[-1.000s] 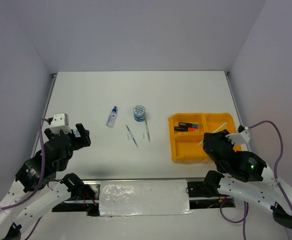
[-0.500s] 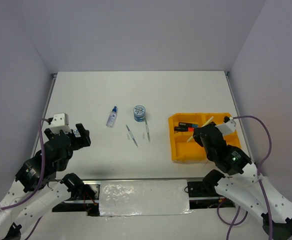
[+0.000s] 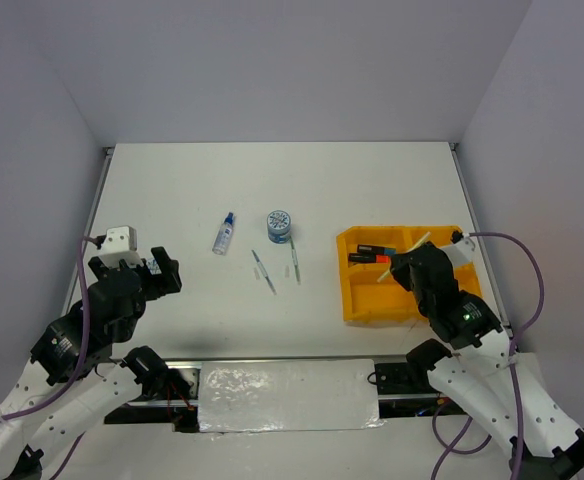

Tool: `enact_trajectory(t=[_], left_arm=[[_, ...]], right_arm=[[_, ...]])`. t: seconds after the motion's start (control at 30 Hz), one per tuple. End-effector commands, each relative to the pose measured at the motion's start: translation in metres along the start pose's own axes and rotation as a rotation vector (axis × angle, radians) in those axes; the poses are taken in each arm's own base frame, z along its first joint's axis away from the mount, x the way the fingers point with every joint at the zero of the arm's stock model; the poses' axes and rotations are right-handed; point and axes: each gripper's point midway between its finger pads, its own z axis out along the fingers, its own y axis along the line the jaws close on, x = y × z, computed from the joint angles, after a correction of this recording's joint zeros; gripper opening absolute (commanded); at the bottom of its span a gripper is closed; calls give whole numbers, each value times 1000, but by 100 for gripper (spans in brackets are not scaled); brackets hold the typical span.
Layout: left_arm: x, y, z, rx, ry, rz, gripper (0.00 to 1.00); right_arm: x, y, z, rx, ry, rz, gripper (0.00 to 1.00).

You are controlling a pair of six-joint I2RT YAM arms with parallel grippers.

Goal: Sort the stationery into containers
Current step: Place the pen in the storage box.

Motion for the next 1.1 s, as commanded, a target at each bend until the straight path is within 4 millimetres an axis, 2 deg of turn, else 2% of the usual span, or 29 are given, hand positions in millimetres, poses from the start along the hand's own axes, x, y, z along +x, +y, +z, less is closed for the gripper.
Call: enact_trajectory(t=[0.0, 0.23, 0.43, 0.73, 1.07], left_arm=[[-10, -4, 0, 13, -41, -22, 99], [-10, -3, 0, 10, -44, -25, 99], [-12, -2, -2, 17, -54, -34, 99], [-12, -4, -2, 23, -52, -32, 99], [-12, -4, -1, 21, -51, -30, 99]], right_arm=[[-4, 6, 2, -33, -15, 6, 0], [1, 1, 10, -6, -10, 6, 0], [19, -20, 24, 68, 5, 41, 0], [35, -53, 30, 187, -16, 264, 3], [57, -62, 40, 211, 45, 266, 5]])
